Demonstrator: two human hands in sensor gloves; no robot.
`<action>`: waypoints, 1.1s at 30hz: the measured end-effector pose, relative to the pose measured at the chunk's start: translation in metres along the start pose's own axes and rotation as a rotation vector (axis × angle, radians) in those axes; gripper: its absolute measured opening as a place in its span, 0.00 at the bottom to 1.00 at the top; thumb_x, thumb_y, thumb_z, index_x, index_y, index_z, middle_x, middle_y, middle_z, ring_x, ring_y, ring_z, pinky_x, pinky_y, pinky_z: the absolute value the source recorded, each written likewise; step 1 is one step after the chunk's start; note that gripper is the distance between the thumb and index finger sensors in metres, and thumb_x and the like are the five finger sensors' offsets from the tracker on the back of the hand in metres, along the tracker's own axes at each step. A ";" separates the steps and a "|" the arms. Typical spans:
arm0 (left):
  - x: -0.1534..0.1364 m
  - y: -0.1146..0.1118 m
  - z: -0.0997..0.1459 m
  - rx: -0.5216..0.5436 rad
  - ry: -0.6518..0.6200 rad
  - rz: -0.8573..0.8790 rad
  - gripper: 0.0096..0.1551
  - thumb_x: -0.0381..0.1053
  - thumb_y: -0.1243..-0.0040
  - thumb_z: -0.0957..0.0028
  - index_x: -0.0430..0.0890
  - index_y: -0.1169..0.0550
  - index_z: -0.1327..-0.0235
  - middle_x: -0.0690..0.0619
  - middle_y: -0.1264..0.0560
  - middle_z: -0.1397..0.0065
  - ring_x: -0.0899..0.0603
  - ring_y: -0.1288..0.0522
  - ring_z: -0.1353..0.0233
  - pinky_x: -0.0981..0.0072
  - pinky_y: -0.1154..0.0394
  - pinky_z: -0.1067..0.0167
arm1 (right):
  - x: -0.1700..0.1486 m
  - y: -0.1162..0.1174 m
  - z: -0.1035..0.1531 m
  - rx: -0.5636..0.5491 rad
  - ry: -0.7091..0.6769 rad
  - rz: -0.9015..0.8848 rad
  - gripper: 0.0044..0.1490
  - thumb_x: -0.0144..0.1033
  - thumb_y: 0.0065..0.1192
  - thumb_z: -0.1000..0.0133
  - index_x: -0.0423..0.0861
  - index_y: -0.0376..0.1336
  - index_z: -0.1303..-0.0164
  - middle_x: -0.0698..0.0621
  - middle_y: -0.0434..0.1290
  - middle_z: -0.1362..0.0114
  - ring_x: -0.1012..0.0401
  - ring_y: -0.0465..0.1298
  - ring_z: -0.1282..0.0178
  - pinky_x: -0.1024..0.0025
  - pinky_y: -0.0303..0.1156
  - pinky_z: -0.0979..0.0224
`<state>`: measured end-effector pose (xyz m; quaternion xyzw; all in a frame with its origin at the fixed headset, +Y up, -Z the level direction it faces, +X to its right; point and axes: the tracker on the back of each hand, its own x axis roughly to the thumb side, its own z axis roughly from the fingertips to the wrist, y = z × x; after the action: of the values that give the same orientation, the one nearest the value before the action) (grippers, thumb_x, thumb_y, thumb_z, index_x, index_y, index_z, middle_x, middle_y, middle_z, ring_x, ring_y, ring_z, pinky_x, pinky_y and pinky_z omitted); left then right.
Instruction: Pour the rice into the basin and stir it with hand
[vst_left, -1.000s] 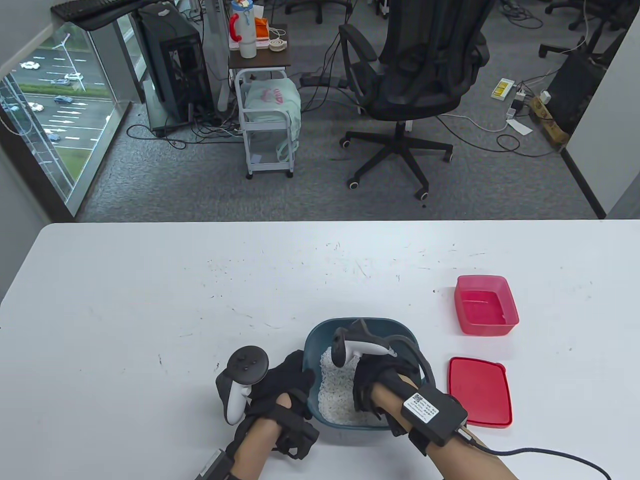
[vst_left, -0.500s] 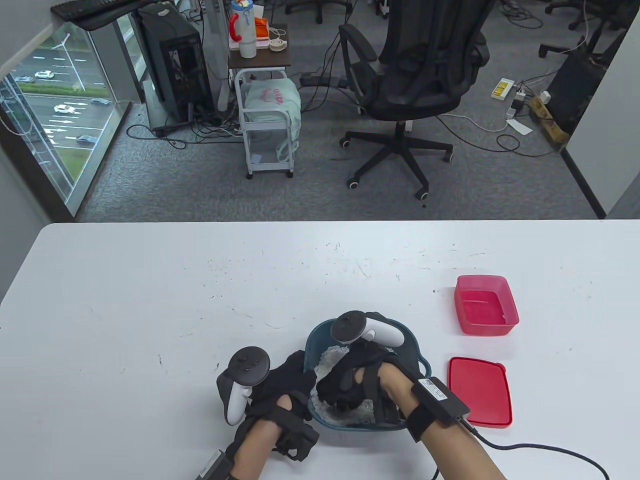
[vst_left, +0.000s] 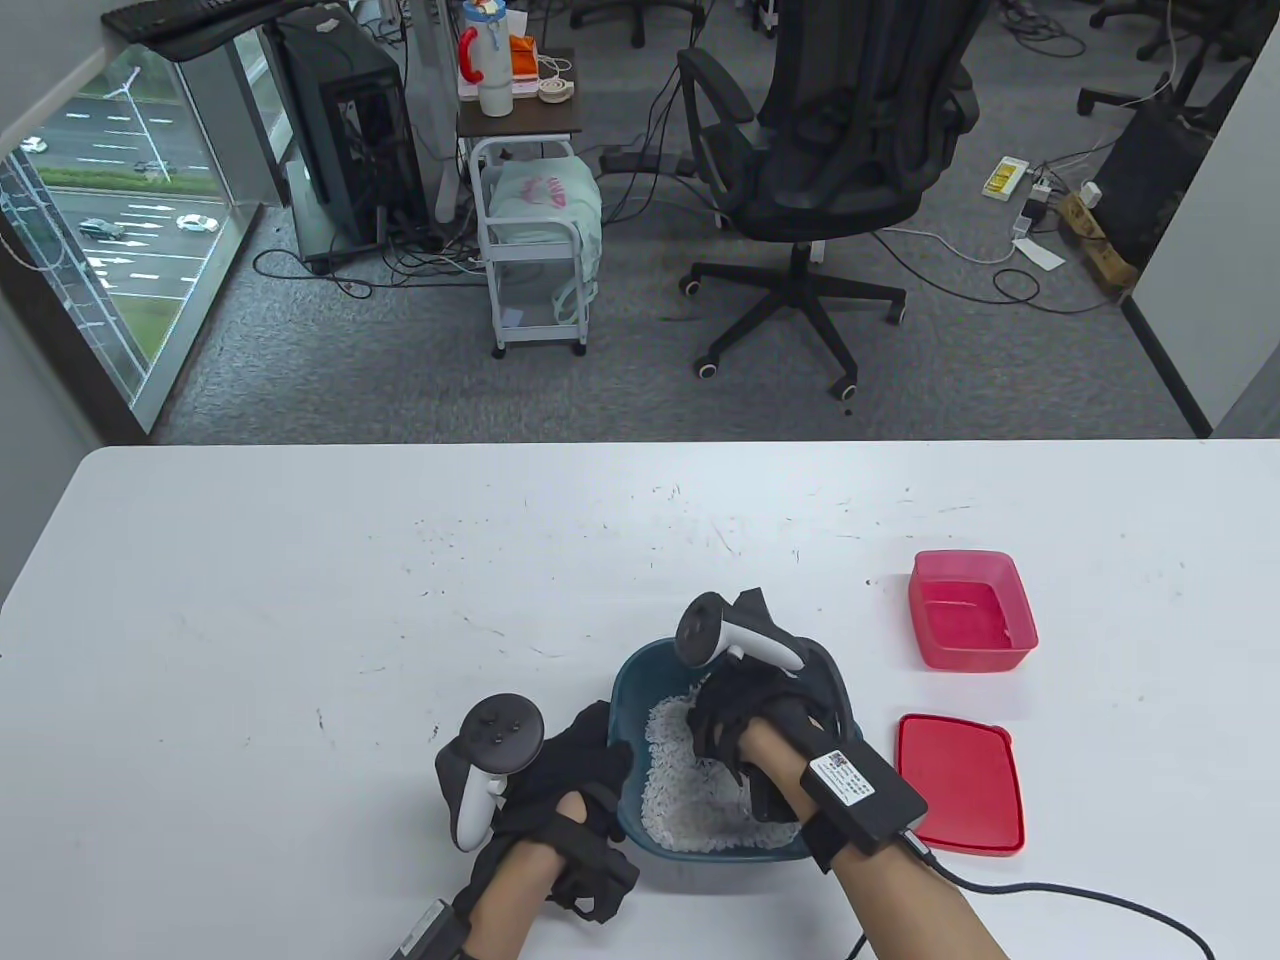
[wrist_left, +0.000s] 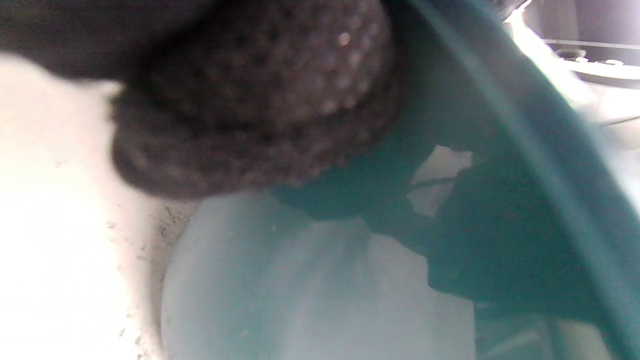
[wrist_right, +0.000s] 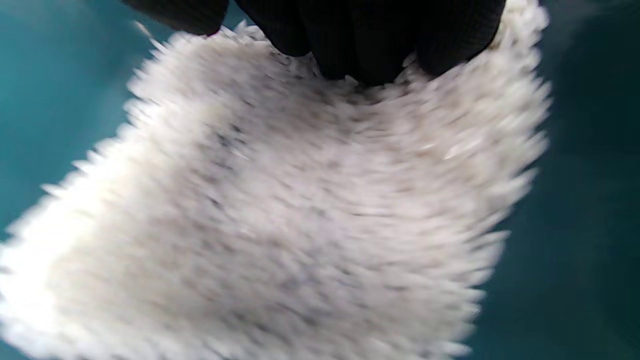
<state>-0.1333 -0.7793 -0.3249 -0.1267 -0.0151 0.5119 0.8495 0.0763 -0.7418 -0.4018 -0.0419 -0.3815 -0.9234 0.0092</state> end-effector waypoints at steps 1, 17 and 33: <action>0.000 0.000 0.000 0.003 0.003 0.003 0.38 0.47 0.36 0.49 0.31 0.31 0.28 0.28 0.23 0.35 0.49 0.11 0.83 0.69 0.12 0.90 | -0.001 0.002 0.001 0.003 0.009 0.027 0.41 0.45 0.59 0.54 0.34 0.65 0.35 0.31 0.73 0.35 0.36 0.76 0.41 0.41 0.73 0.44; -0.001 0.000 0.001 0.008 0.011 0.023 0.38 0.48 0.37 0.48 0.31 0.31 0.28 0.28 0.24 0.35 0.49 0.11 0.82 0.69 0.12 0.90 | 0.010 0.036 0.000 0.418 -0.496 -0.341 0.41 0.46 0.63 0.57 0.27 0.74 0.48 0.29 0.84 0.47 0.35 0.84 0.55 0.41 0.79 0.55; 0.001 0.000 0.001 -0.003 -0.022 -0.010 0.38 0.47 0.37 0.48 0.31 0.31 0.28 0.28 0.24 0.35 0.49 0.11 0.82 0.68 0.13 0.89 | 0.002 -0.013 -0.009 -0.050 -0.231 -0.311 0.39 0.46 0.59 0.53 0.37 0.66 0.35 0.35 0.72 0.32 0.38 0.75 0.37 0.38 0.69 0.40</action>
<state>-0.1327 -0.7781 -0.3243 -0.1222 -0.0260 0.5088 0.8518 0.0729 -0.7390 -0.4171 -0.0883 -0.3588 -0.9119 -0.1785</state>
